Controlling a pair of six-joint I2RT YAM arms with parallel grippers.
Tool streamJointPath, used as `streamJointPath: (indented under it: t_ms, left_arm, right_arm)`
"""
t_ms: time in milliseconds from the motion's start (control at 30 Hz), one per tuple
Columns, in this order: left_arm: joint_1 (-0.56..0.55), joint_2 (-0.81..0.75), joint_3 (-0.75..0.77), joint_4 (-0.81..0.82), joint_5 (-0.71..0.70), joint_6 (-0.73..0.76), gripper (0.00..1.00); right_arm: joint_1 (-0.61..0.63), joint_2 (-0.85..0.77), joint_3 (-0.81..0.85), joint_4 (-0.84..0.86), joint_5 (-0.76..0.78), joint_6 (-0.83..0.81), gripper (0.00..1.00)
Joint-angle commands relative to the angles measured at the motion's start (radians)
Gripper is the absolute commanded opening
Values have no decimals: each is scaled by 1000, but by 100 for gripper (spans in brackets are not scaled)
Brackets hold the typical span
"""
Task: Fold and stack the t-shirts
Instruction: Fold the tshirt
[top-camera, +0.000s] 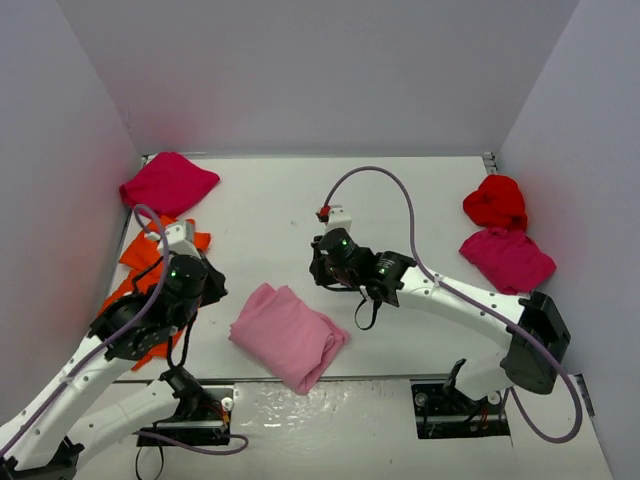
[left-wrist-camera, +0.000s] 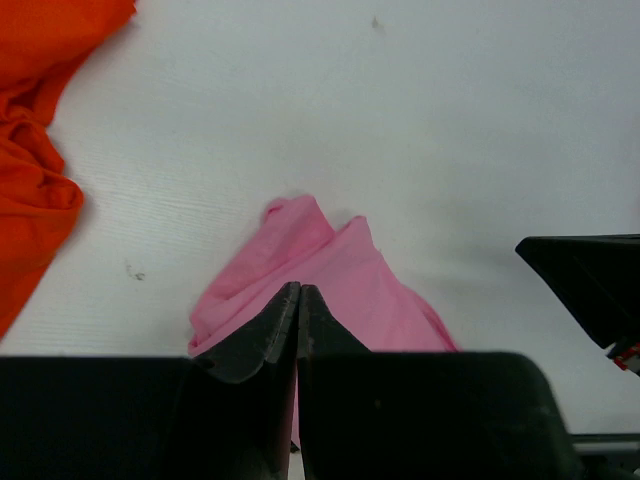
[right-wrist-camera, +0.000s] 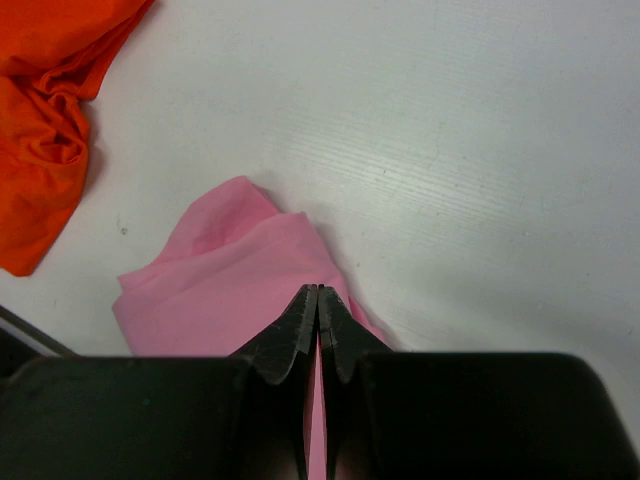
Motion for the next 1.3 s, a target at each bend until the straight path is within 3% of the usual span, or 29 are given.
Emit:
streamJointPath:
  t_ms: [0,233,400,733,1033,1267]
  left_arm:
    - [-4,211,-17,73,234,-27,0]
    - [-9,393,-101,230,431,-73,0]
    - [-19,425,-131,250,455,-111,0]
    - [-16,557,-257,419,533,-185,0]
    - [-16,700,-271,472,536,-188,0]
    - [-14,711,-322,491,515,-198,0]
  right_arm:
    - [70,-66,-115,-56,-70,139,0]
    - [218,-72,-200,-59,-19,262,0]
    - [290,-74,-214,-58,0,302,0]
    - [294,8,-247,-38,29,287,0]
    - [294,156,-298,5,22,272,0]
    - [296,198,-334,14,11,284,0]
